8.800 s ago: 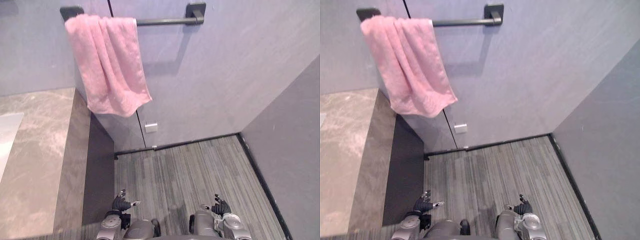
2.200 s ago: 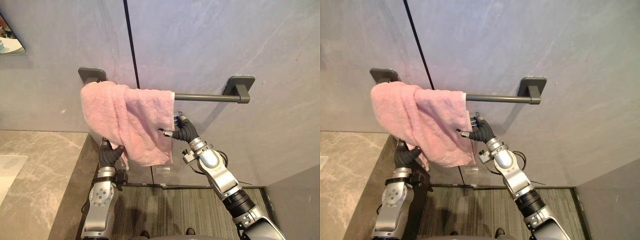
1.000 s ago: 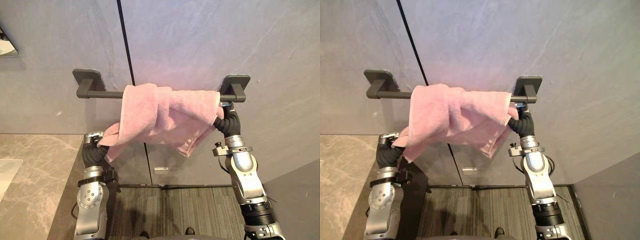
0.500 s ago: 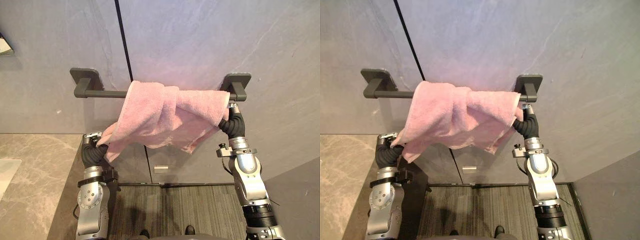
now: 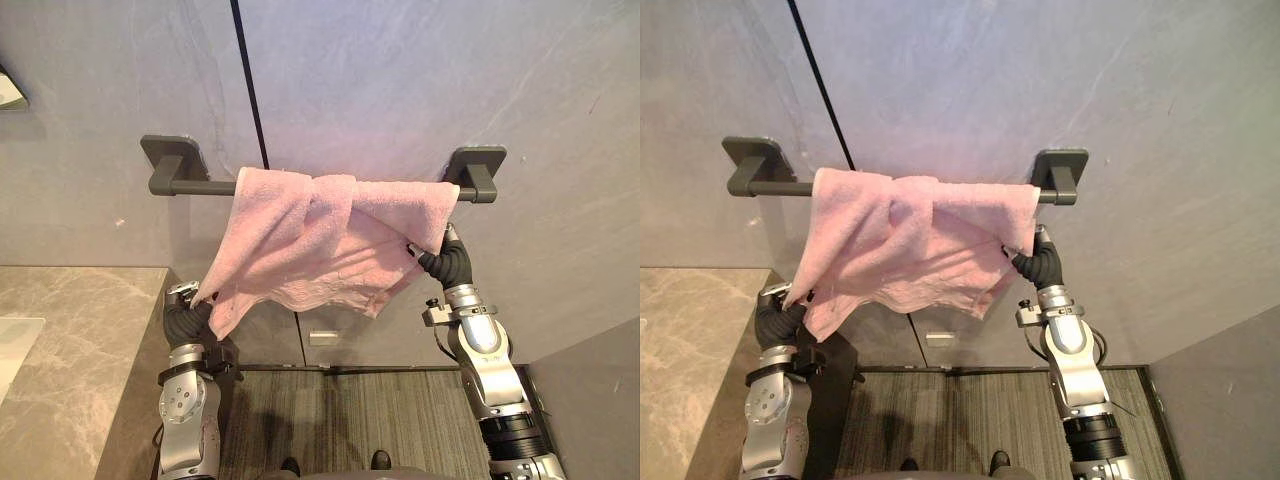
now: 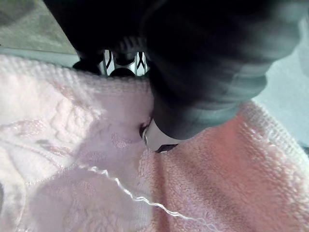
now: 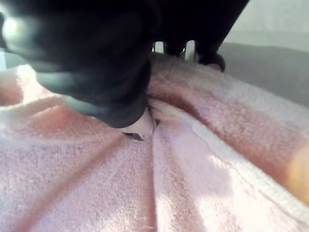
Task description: Organize washtable
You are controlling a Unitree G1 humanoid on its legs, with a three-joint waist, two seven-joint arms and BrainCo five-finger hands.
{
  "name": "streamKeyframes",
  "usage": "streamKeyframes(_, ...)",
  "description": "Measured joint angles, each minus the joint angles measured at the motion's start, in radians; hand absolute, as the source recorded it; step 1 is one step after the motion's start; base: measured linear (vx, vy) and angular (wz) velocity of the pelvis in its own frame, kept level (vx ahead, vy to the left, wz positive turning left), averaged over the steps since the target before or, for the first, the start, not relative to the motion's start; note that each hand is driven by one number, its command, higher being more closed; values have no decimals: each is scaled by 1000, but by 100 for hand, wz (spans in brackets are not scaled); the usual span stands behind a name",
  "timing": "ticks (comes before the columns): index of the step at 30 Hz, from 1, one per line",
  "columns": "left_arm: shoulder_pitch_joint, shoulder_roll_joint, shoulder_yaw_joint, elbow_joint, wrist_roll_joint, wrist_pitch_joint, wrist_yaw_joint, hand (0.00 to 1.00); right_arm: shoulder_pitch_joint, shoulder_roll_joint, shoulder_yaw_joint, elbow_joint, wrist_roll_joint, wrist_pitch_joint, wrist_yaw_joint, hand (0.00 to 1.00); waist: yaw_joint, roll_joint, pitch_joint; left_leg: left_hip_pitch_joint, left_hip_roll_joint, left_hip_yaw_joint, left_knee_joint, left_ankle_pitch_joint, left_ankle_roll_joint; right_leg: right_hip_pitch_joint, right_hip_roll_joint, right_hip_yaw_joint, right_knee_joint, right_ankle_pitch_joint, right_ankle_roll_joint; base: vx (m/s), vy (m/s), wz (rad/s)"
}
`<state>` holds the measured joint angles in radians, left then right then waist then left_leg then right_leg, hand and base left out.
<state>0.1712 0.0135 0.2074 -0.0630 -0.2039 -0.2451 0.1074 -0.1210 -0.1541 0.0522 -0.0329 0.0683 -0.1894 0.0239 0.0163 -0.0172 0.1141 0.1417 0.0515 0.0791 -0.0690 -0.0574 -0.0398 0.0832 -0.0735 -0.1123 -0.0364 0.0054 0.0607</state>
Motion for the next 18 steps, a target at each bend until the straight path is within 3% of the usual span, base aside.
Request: streamKeyframes(18,-42,-11,24,95,-31,-9,-3,100,8,8,5,20,0,-2,2,100,-3,-1,-1,-2,-1,-33,-1,1,0,15,-3,-30,2,-13,5,-28,-16,5)
